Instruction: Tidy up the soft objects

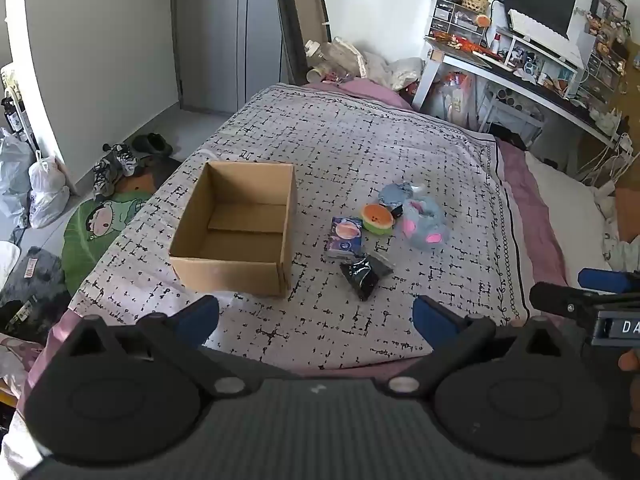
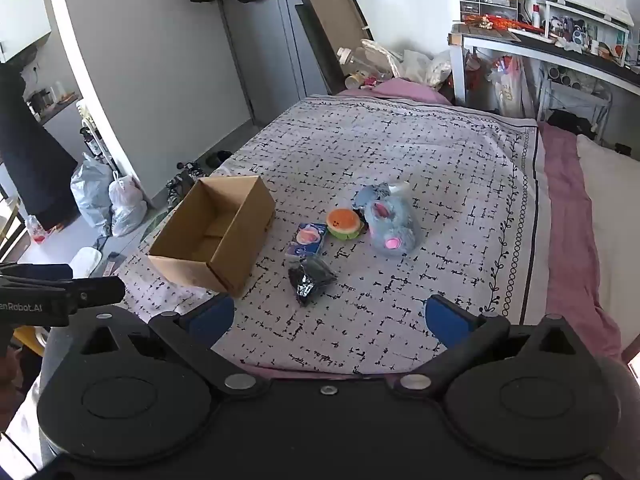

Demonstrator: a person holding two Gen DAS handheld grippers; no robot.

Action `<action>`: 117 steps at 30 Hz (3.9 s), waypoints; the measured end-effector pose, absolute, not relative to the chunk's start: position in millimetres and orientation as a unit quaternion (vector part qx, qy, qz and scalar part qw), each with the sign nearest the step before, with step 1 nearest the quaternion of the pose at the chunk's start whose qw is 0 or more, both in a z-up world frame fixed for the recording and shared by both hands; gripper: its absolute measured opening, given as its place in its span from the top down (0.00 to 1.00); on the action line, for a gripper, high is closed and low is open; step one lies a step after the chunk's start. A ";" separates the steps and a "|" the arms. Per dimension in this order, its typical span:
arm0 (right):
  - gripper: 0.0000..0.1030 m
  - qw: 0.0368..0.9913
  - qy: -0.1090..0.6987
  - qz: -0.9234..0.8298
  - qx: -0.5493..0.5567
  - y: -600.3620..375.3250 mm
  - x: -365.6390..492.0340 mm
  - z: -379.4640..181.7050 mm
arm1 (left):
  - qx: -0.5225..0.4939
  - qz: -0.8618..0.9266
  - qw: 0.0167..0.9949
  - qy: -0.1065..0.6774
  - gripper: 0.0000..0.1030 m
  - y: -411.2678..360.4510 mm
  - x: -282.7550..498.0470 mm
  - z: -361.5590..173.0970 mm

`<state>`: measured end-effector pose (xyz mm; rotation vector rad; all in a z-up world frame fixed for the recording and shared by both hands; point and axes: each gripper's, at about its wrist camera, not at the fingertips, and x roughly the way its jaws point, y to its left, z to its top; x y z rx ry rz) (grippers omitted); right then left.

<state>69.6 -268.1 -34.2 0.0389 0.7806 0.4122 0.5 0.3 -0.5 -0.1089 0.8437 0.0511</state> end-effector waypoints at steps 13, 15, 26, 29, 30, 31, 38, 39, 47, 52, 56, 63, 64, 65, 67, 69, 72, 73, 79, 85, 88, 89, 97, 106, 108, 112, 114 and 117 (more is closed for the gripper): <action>0.00 0.911 0.368 0.186 0.020 -269.1 63.7 -31.8 | -0.058 0.010 0.914 0.402 0.01 -3.9 -7.9 6.4; 0.00 0.911 0.369 0.184 0.019 -269.3 63.6 -31.5 | -0.059 0.008 0.914 0.401 0.01 -4.1 -8.7 7.4; 0.00 0.913 0.365 0.177 0.029 -274.6 59.0 -31.2 | -0.058 0.000 0.914 0.402 0.01 -10.3 -10.9 8.7; 0.00 0.914 0.365 0.175 0.032 -276.4 58.6 -32.1 | -0.057 0.002 0.913 0.403 0.01 -12.4 -11.6 7.9; 0.00 0.914 0.364 0.175 0.032 -276.9 58.0 -32.5 | -0.057 0.002 0.913 0.404 0.01 -13.1 -12.0 7.9; 0.00 0.914 0.363 0.176 0.031 -277.7 57.2 -33.2 | -0.057 0.002 0.913 0.404 0.01 -13.3 -12.6 7.8; 0.00 0.915 0.361 0.175 0.030 -278.8 56.3 -31.4 | -0.058 0.006 0.914 0.401 0.01 -13.5 -15.2 8.8; 0.00 0.916 0.361 0.174 0.029 -278.9 56.0 -31.1 | -0.058 0.006 0.914 0.401 0.01 -13.7 -15.5 9.1; 0.00 0.920 0.356 0.163 0.021 -281.5 52.1 -29.3 | -0.058 0.006 0.915 0.398 0.01 -14.2 -17.5 11.3; 0.00 0.921 0.355 0.160 0.016 -282.5 49.9 -29.2 | -0.058 0.004 0.916 0.396 0.01 -16.0 -20.0 12.9; 0.00 0.922 0.353 0.157 0.013 -281.7 49.4 -28.1 | -0.059 0.005 0.917 0.394 0.01 -16.6 -21.2 13.7; 0.00 0.923 0.351 0.154 0.009 -282.1 48.6 -27.2 | -0.058 0.005 0.918 0.393 0.01 -16.0 -22.1 13.5; 0.00 0.924 0.351 0.154 0.009 -281.8 48.4 -27.1 | -0.059 0.005 0.918 0.393 0.01 -15.7 -22.2 13.8; 0.00 0.924 0.351 0.154 0.008 -281.7 48.5 -26.9 | -0.059 0.005 0.918 0.392 0.01 -15.2 -22.4 14.0; 0.00 0.924 0.351 0.153 0.007 -280.8 49.4 -26.6 | -0.060 0.005 0.918 0.392 0.01 -14.7 -21.8 14.3; 0.00 0.924 0.351 0.152 0.007 -280.2 50.1 -26.3 | -0.061 0.005 0.918 0.392 0.01 -14.7 -21.5 14.0; 0.00 0.924 0.351 0.150 0.006 -280.4 51.3 -27.2 | -0.061 0.005 0.917 0.393 0.01 -14.1 -20.7 14.0; 0.00 0.924 0.352 0.150 0.006 -280.1 51.9 -27.8 | -0.062 0.005 0.917 0.394 0.01 -13.8 -19.4 13.9; 0.00 0.923 0.355 0.148 0.004 -279.7 56.1 -28.7 | -0.065 0.005 0.916 0.396 0.01 -13.1 -11.3 12.3; 0.00 0.921 0.362 0.146 0.000 -277.4 64.4 -31.7 | -0.069 0.003 0.913 0.402 0.01 -12.3 -0.2 8.3; 0.00 0.919 0.365 0.146 0.002 -276.9 69.7 -32.8 | -0.070 0.000 0.911 0.407 0.01 -11.6 5.8 4.7; 0.00 0.919 0.366 0.145 0.003 -276.8 71.3 -33.4 | -0.070 -0.001 0.910 0.409 0.01 -11.9 8.4 3.6; 0.00 0.915 0.379 0.136 0.007 -276.2 89.9 -40.2 | -0.076 -0.007 0.904 0.420 0.01 -11.0 29.4 -4.6; 0.00 0.916 0.385 0.111 0.026 -282.8 115.6 -47.1 | -0.087 -0.039 0.899 0.427 0.01 -18.6 61.7 -17.5; 0.00 0.913 0.394 0.104 0.033 -286.7 124.4 -50.7 | -0.085 -0.044 0.899 0.428 0.01 -22.4 69.5 -19.9; 0.00 0.907 0.405 0.103 0.056 -294.4 139.7 -56.3 | -0.082 -0.054 0.897 0.430 0.01 -28.4 85.3 -25.4; 0.00 0.909 0.400 0.100 0.060 -296.6 145.5 -57.2 | -0.082 -0.054 0.897 0.430 0.01 -30.5 92.8 -28.3; 0.00 0.912 0.395 0.084 0.071 -301.6 156.1 -60.1 | -0.091 -0.053 0.894 0.436 0.01 -31.8 105.2 -33.3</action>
